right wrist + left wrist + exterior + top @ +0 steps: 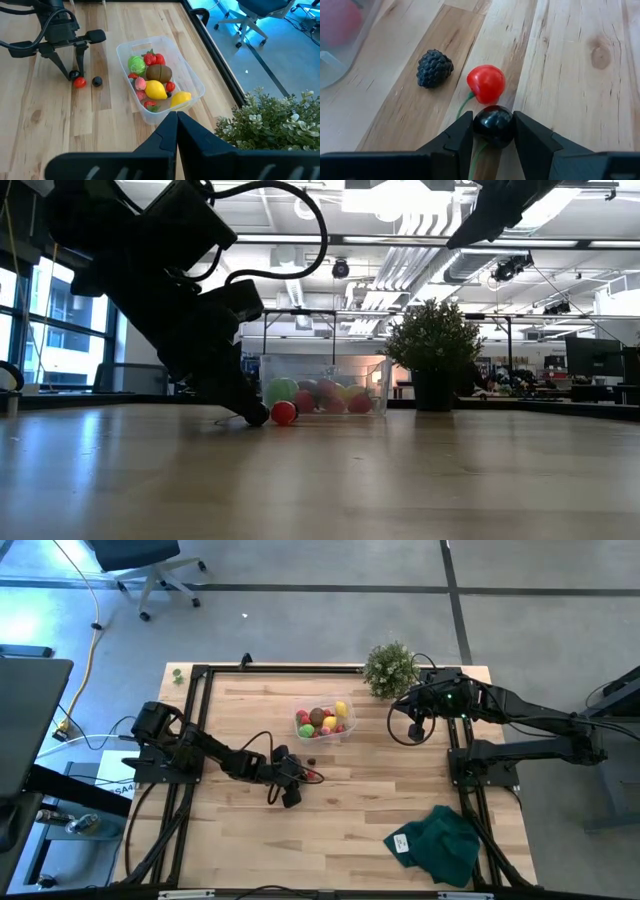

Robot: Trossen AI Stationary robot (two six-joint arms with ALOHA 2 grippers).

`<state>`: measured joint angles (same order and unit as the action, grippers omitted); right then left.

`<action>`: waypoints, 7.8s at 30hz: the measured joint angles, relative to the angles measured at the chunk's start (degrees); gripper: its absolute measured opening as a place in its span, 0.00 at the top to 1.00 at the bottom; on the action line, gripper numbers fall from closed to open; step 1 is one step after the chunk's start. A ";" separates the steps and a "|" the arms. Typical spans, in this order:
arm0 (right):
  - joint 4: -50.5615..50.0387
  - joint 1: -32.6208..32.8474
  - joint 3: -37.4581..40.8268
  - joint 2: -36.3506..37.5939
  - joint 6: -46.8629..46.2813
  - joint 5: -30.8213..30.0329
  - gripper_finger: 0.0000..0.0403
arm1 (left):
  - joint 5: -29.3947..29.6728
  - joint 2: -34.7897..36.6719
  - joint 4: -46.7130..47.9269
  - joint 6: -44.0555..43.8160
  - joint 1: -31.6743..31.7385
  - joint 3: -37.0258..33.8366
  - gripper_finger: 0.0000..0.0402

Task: Pick and placing Produce into tupperware
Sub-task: Put the black cherry into the transparent bin, then put the red cherry into the transparent bin

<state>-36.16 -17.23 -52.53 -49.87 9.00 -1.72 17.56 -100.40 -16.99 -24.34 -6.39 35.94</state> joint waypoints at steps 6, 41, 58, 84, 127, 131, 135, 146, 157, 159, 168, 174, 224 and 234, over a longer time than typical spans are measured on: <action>0.00 0.00 0.00 0.00 0.00 0.02 1.00 | 0.02 0.00 -0.27 -0.07 0.00 0.00 0.70; 0.00 0.00 0.00 0.02 0.00 0.00 1.00 | -9.45 8.85 35.35 32.82 21.21 38.28 0.70; 0.05 0.02 0.02 0.00 0.00 0.02 1.00 | -22.04 -12.36 48.30 38.03 33.17 49.66 0.70; 0.02 0.01 0.00 -0.02 0.02 0.01 1.00 | -21.99 -16.57 43.98 38.01 33.03 49.66 0.70; 0.02 0.00 0.00 -0.02 0.02 0.00 1.00 | -31.24 -11.97 45.61 37.59 33.00 49.66 0.37; 0.02 0.02 0.00 -0.02 0.00 0.02 1.00 | -31.08 -8.56 46.10 37.62 32.98 49.66 0.37; 0.02 0.00 0.00 -0.02 0.02 0.00 1.00 | -30.24 -5.64 47.82 37.87 32.49 49.66 0.37; 0.02 0.00 0.00 -0.02 0.02 0.00 1.00 | -26.30 3.70 57.21 40.56 27.75 49.68 0.37; 0.00 0.00 0.02 -0.02 0.02 0.00 1.00 | -11.74 6.38 69.04 34.62 11.98 49.55 0.37; 0.02 0.01 0.00 -0.02 0.01 0.01 1.00 | -9.42 6.40 68.43 31.18 8.55 48.54 0.37; 0.02 0.02 0.01 -0.02 0.01 0.01 1.00 | -0.18 6.38 58.05 11.47 -1.43 38.50 0.37; 0.02 0.00 0.00 -0.02 0.02 0.00 1.00 | 2.16 6.35 46.89 2.35 -1.99 30.90 0.37; -0.01 0.01 0.00 -0.04 0.02 0.02 1.00 | 8.82 -7.17 15.00 -10.47 -1.83 14.53 0.37; 0.00 0.02 0.01 -0.04 0.01 0.01 1.00 | 8.64 -8.37 9.83 -5.85 0.87 14.53 0.37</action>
<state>-36.16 -17.21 -52.53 -49.91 9.01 -1.70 26.20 -108.77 -7.16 -30.19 -5.53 50.48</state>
